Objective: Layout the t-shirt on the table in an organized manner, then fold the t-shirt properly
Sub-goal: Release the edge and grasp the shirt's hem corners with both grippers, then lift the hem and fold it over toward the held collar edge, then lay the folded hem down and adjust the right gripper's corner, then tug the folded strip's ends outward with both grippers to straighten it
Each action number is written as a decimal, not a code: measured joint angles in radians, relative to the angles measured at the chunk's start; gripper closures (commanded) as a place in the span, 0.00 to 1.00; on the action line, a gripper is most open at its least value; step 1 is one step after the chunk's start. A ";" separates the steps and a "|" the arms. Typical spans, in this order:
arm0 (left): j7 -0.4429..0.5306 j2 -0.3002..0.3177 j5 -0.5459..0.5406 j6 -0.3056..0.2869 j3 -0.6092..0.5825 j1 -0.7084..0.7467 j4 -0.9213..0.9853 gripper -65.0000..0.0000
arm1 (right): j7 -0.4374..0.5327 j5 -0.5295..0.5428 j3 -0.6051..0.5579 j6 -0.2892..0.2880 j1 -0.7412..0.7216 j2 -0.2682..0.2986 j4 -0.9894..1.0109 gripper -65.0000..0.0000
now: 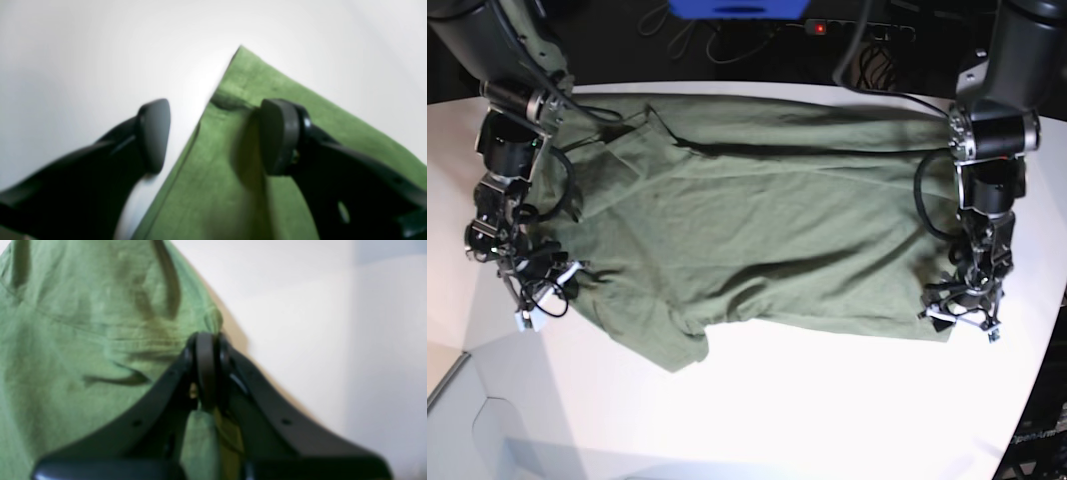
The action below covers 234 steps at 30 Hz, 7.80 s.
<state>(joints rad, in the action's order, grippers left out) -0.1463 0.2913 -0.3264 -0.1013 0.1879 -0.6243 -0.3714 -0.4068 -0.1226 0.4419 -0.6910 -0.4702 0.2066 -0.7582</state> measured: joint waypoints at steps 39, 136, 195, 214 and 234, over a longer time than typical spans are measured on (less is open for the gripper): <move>-0.427 -0.030 -0.014 -0.004 0.148 0.308 -0.823 1.00 | -0.070 -0.029 0.005 -0.004 0.066 -0.048 -0.376 1.00; -0.523 -0.061 -0.334 -0.015 0.435 0.824 -1.016 1.00 | -0.079 0.128 0.253 -0.011 0.578 -0.039 -0.744 0.46; -0.523 -0.080 -0.337 -0.009 0.439 0.813 -1.017 0.99 | -0.428 0.102 0.058 -0.011 0.649 -0.173 -1.180 1.00; -0.523 -0.080 -0.341 -0.009 0.441 0.803 -1.016 0.62 | -0.366 0.098 0.107 -0.011 0.811 -0.290 -1.136 1.00; -0.695 -0.080 -0.397 -0.006 0.541 0.810 -1.144 0.38 | -0.209 0.112 0.108 -0.011 0.781 -0.278 -0.952 1.00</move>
<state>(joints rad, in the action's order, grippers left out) -0.8413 0.2108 -0.7231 -0.1074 0.7284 0.1856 -1.5150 -0.6159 -0.0105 0.5495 -0.7017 0.3107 -0.0719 -1.7100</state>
